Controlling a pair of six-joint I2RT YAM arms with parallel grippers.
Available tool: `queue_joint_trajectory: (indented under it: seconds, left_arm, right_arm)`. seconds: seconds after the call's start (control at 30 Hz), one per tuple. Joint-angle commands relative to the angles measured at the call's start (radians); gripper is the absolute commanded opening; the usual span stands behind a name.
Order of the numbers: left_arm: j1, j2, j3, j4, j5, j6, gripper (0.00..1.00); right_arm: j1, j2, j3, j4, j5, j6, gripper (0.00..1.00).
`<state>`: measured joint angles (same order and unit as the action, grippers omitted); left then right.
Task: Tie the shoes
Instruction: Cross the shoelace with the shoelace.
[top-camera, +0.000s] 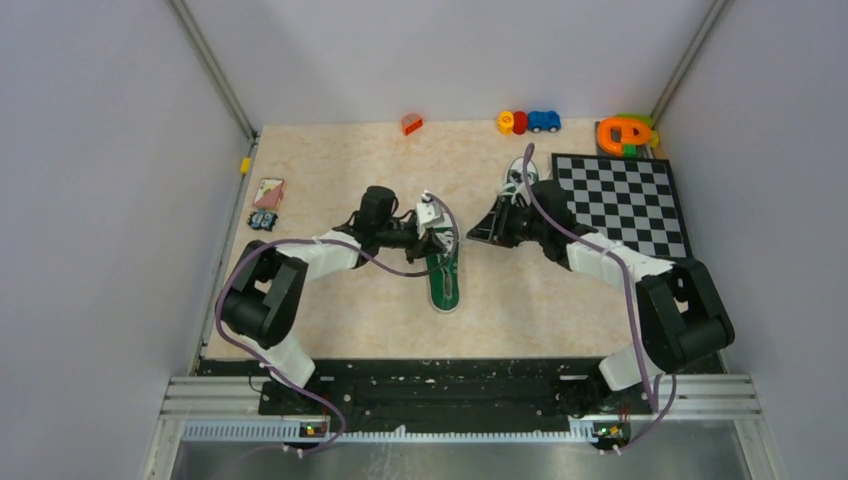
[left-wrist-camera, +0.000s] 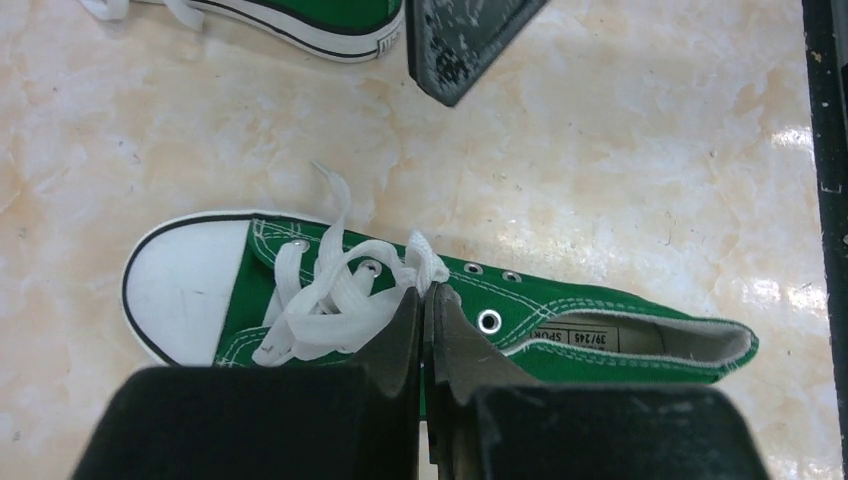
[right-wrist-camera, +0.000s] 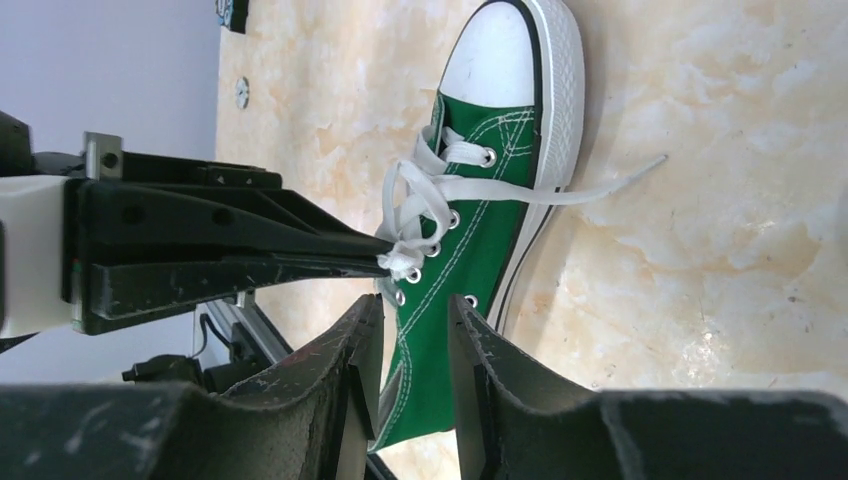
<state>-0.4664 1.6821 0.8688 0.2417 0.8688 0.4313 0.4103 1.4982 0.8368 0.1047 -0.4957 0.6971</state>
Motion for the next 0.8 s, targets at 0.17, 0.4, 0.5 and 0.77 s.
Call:
queue_joint_trajectory:
  seconds: [0.17, 0.4, 0.5, 0.77]
  left_arm:
    - [-0.022, 0.016, 0.132, -0.096, -0.108, -0.123, 0.0]
    - [-0.032, 0.004, 0.108, -0.114, -0.107, -0.105, 0.0]
    - [-0.033, 0.006, 0.131, -0.132, -0.097, -0.108, 0.0]
    - [-0.034, 0.024, 0.181, -0.146, -0.125, -0.146, 0.0]
  right_arm:
    - [0.001, 0.021, -0.031, 0.052, 0.018, 0.039, 0.34]
    - [0.0, 0.04, -0.19, 0.365, 0.012, 0.194, 0.27]
    - [0.002, 0.044, -0.189, 0.399, -0.012, 0.196, 0.26]
    - [0.054, 0.075, -0.197, 0.47, 0.018, 0.216, 0.26]
